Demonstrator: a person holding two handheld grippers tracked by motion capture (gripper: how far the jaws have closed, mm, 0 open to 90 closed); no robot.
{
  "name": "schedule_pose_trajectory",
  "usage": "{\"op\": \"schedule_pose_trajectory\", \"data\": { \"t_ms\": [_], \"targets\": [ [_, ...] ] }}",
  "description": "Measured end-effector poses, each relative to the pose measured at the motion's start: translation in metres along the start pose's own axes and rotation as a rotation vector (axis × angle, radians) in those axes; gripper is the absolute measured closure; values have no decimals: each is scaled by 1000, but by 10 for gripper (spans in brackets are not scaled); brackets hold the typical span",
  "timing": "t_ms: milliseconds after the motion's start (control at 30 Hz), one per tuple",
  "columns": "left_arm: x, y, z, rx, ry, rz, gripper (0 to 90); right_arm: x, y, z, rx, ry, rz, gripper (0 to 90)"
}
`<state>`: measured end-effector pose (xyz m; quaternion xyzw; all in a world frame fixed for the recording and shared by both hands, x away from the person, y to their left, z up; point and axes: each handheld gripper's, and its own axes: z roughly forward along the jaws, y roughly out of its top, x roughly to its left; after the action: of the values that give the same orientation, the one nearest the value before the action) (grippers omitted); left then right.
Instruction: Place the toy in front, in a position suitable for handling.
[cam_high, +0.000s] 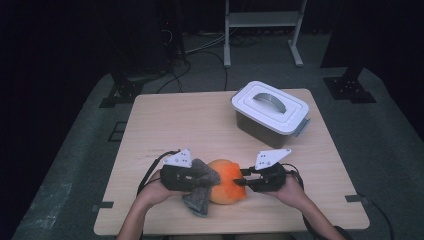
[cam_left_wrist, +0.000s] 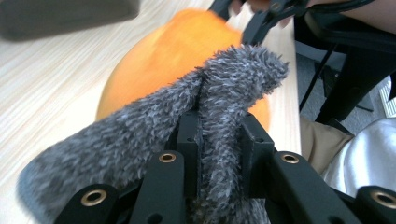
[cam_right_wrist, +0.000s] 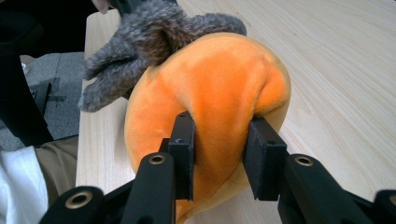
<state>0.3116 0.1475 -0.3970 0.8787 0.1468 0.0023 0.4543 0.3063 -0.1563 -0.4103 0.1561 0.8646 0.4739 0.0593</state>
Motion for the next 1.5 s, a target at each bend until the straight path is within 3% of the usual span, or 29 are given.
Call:
{"op": "schedule_pose_trajectory", "data": {
  "t_ms": [167,400,567,667,800,933,1033,1167,1333,1500],
  "targets": [
    [0,2,-4,-5,4,-4,735,2,1,0,-1,-5,-14,658],
    [-10,38,-3,-35,-19,70,735,8,3,2,-1,-7,-70,659],
    [-11,50,3,-26,-23,83,735,11,3,2,0,-6,-112,654],
    [-5,42,9,5,-13,66,735,10,2,1,-2,-2,-93,560],
    [-3,29,12,-22,-44,28,736,6,0,2,-1,24,-47,416],
    [-8,26,16,-14,-72,34,737,5,0,7,-20,52,-5,355],
    [-13,27,17,4,-76,53,735,9,0,12,-1,44,-27,401],
    [-16,37,10,-16,-66,73,736,14,2,10,-9,25,-64,514],
    [-17,51,12,-13,-61,95,735,21,4,10,-22,44,-136,553],
    [-13,43,16,-8,-75,68,735,18,1,6,-7,33,-162,579]
  ]
}}
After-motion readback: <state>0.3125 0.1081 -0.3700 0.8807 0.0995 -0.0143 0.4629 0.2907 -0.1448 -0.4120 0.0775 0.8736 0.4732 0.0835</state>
